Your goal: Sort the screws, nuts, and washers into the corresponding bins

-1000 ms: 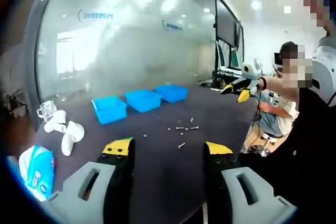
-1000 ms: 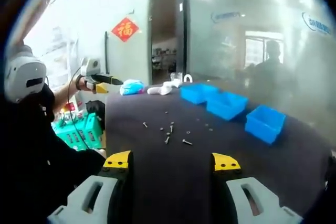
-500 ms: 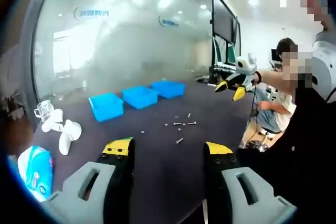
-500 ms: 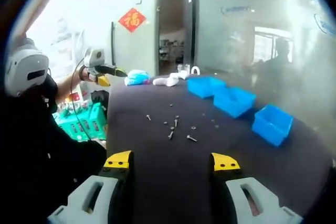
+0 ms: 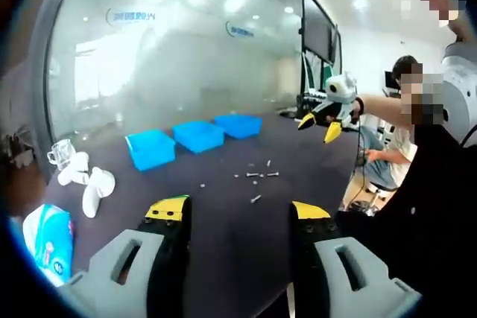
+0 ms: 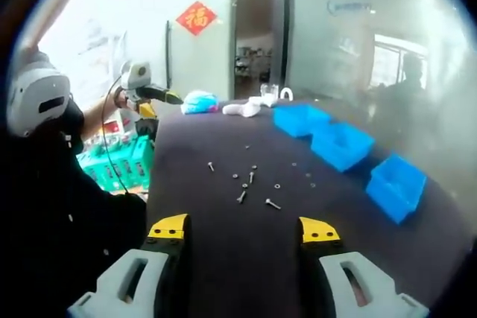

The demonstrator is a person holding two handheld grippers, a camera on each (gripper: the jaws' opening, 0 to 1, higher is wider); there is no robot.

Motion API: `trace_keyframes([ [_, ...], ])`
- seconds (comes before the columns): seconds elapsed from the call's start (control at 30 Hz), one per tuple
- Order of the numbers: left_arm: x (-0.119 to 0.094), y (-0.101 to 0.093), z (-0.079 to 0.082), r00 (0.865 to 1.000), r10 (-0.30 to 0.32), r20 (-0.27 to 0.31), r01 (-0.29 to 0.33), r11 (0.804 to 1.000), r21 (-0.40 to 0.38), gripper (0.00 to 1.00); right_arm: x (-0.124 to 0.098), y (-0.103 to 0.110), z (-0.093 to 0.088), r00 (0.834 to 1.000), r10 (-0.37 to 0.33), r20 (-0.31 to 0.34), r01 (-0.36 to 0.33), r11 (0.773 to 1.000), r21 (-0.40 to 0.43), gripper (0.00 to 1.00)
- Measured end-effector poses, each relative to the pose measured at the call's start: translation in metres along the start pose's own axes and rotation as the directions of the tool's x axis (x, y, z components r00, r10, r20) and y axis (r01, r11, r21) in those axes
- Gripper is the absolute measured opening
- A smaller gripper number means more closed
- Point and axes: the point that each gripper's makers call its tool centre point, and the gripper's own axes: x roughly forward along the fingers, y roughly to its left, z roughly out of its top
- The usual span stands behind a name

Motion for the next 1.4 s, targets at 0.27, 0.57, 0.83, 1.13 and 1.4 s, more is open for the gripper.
trace_keyframes([
  [0.27,0.000,-0.004,-0.003,1.000,-0.013,-0.012,0.013,1.000,0.006,0.52,0.013,-0.009,0.001,0.996,0.036,-0.078,-0.041,0.997,-0.062,0.50],
  [0.57,-0.002,-0.003,-0.007,1.000,-0.012,-0.023,0.012,1.000,0.006,0.52,0.038,-0.018,-0.001,0.972,0.073,-0.224,-0.118,0.974,-0.195,0.44],
  [0.83,-0.004,-0.001,-0.008,1.000,-0.001,-0.021,0.001,1.000,-0.003,0.52,0.062,-0.026,0.001,0.941,0.106,-0.321,-0.195,0.946,-0.258,0.43],
  [1.13,-0.006,-0.001,-0.007,1.000,0.011,-0.014,-0.011,1.000,-0.010,0.52,0.080,-0.022,0.000,0.892,0.150,-0.426,-0.303,0.899,-0.317,0.40],
  [1.4,-0.011,0.000,-0.007,0.999,0.030,-0.012,-0.030,0.999,-0.015,0.52,0.089,-0.020,-0.002,0.848,0.163,-0.505,-0.393,0.832,-0.391,0.38],
])
